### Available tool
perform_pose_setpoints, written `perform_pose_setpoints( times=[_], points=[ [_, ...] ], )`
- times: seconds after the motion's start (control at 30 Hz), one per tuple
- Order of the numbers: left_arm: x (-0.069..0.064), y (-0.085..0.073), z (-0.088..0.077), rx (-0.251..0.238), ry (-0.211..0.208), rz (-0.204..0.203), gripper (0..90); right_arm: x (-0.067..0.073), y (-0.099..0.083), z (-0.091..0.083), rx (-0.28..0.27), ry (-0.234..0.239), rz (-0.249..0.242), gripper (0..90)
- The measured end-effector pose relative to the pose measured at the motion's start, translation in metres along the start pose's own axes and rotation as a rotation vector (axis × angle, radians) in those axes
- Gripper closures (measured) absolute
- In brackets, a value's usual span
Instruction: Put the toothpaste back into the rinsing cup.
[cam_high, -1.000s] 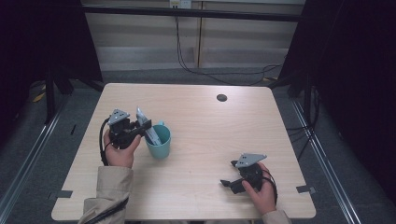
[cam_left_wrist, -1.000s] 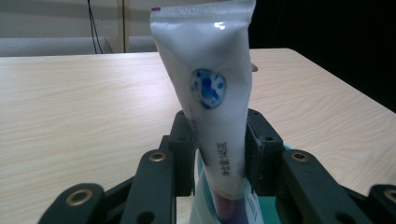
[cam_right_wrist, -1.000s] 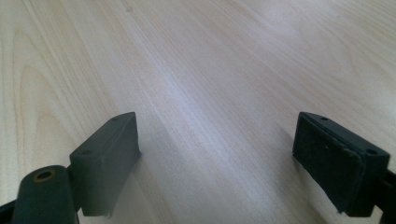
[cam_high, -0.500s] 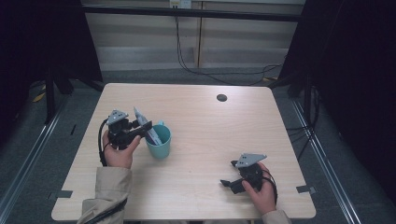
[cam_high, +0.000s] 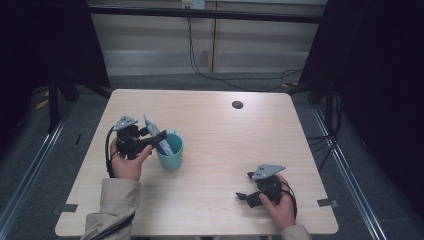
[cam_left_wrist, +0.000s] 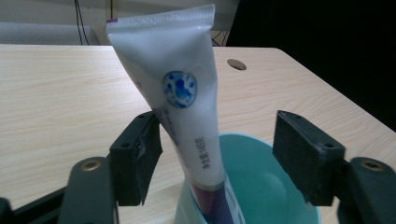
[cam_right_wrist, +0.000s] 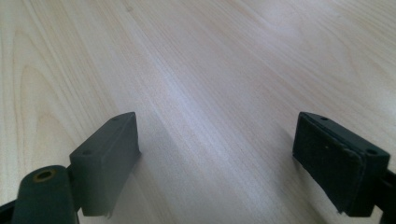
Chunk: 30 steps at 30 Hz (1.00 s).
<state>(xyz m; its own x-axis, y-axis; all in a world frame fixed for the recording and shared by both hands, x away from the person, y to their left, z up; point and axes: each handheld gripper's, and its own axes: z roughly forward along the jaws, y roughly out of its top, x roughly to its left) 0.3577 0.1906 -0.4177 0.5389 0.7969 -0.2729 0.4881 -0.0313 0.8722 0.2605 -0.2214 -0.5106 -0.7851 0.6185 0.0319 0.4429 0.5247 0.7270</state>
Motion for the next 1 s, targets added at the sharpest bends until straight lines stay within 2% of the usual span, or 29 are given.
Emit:
perform_pose_setpoints(
  times=[0.13, 0.27, 0.43, 0.57, 1.0],
  points=[
    [0.0, 0.001, -0.001, 0.005, -0.003, -0.001, 26.1, 0.0, 0.0, 0.0, 0.0, 0.0, -0.001, 13.9],
    [-0.001, 0.003, -0.002, 0.021, -0.025, -0.012, 22.6, 0.0, 0.0, 0.0, 0.0, -0.001, -0.001, 13.9],
    [-0.003, 0.004, -0.005, 0.024, -0.014, -0.009, 18.8, 0.0, 0.0, 0.0, 0.0, 0.0, -0.001, 13.9],
    [-0.004, 0.004, -0.008, 0.026, -0.034, -0.013, 17.7, 0.0, 0.0, 0.0, 0.0, 0.0, -0.001, 13.9],
    [-0.006, 0.004, -0.02, 0.022, -0.051, 0.002, 17.3, 0.0, 0.0, 0.0, 0.0, 0.003, -0.001, 13.9]
  ],
)
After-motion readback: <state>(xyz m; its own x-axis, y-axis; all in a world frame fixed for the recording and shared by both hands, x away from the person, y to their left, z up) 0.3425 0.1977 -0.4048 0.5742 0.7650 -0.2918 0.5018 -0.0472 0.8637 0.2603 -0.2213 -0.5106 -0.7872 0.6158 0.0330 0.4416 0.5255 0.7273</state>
